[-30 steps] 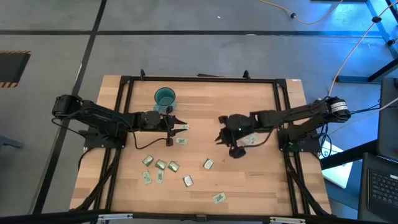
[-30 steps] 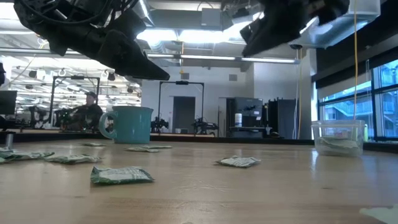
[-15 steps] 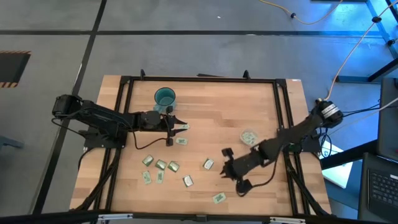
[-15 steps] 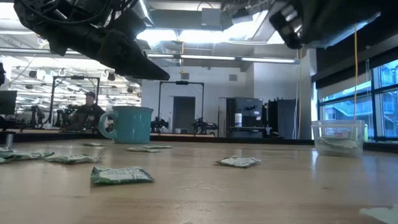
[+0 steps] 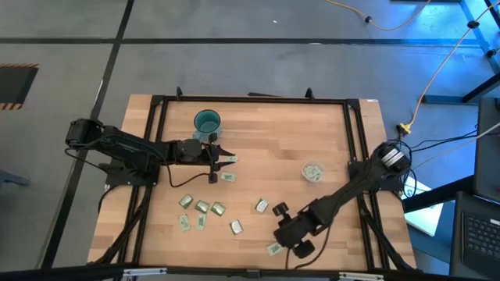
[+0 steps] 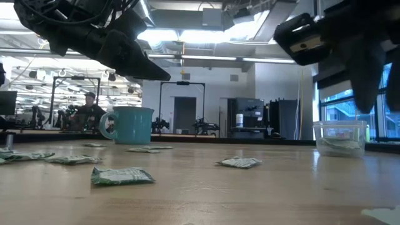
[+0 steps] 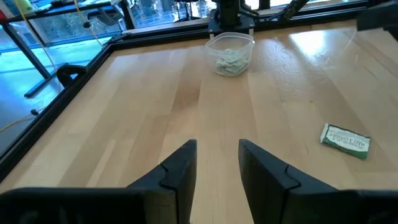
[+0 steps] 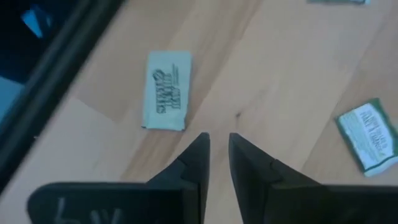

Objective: Pick and place Stevia / Truvia into bins
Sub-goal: Put the stevia packet into the transparent bin

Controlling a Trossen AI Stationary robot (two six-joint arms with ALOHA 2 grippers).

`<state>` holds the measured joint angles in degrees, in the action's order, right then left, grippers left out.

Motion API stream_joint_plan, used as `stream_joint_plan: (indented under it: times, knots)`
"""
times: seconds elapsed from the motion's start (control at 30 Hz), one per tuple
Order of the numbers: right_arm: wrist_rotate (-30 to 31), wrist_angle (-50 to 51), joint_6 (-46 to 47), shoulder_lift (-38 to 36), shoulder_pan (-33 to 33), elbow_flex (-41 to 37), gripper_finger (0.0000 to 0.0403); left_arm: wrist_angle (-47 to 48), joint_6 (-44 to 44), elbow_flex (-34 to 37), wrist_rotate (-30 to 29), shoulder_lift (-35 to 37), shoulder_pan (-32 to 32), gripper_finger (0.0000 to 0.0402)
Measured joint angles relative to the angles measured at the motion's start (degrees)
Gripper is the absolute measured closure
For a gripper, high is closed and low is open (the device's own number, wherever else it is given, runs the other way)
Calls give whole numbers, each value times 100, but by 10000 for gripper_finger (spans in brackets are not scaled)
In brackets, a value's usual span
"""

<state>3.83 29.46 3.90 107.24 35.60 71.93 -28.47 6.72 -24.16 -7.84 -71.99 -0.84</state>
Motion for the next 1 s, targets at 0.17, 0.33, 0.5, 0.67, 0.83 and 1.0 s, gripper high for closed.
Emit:
stream_joint_plan:
  times: [0.17,0.33,0.5,0.67,0.83,1.0]
  knots:
    - [-82,552,-145,582,34,706,339,1,2,0,-1,-1,2,288]
    - [-107,752,-91,889,60,1085,339,10,3,0,0,-2,2,288]
    - [-107,668,186,944,101,1153,339,17,4,0,0,-1,2,288]
    - [-148,704,482,946,125,1116,339,21,5,0,0,-1,2,288]
    - [-157,663,543,946,186,1116,339,44,5,0,0,0,2,288]
    - [-199,608,645,1132,213,1113,339,47,5,0,0,-2,7,288]
